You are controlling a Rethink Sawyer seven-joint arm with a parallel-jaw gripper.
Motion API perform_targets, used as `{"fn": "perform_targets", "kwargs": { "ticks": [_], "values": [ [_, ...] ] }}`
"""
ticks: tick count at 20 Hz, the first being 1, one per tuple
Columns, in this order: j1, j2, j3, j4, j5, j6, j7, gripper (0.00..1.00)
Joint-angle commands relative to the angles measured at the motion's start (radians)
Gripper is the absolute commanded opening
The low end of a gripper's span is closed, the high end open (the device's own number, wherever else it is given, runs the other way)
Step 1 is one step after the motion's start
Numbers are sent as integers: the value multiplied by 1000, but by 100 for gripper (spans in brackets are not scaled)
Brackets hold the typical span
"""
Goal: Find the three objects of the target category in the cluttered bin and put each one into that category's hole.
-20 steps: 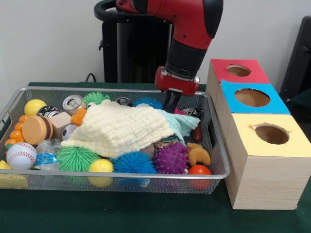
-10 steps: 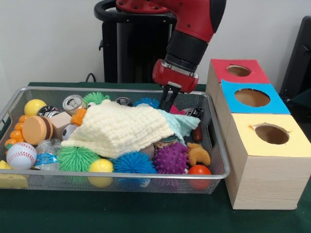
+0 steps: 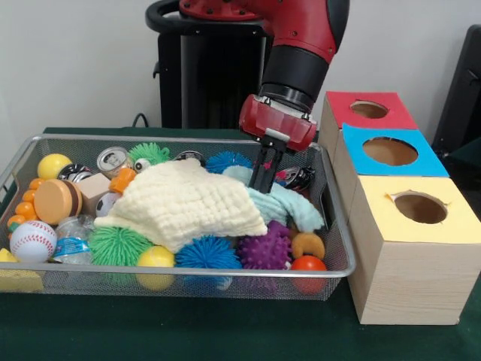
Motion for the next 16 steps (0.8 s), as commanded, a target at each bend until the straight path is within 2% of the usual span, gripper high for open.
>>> {"fn": "perform_targets", "kwargs": {
  "ticks": [1, 3, 4, 6, 9, 12, 16],
  "values": [
    [-22, 85, 122, -61, 140, -142, 293, 0],
    [-6, 106, 100, -80, 182, -35, 224, 0],
    [10, 127, 79, -102, 211, 64, 173, 0],
    [57, 179, 15, -135, 308, 195, 116, 0],
    [83, 212, -33, -158, 361, 268, 100, 0],
    [87, 206, -52, -164, 350, 290, 116, 0],
    [39, 129, 1, -126, 229, 341, 110, 0]
  ]
}}
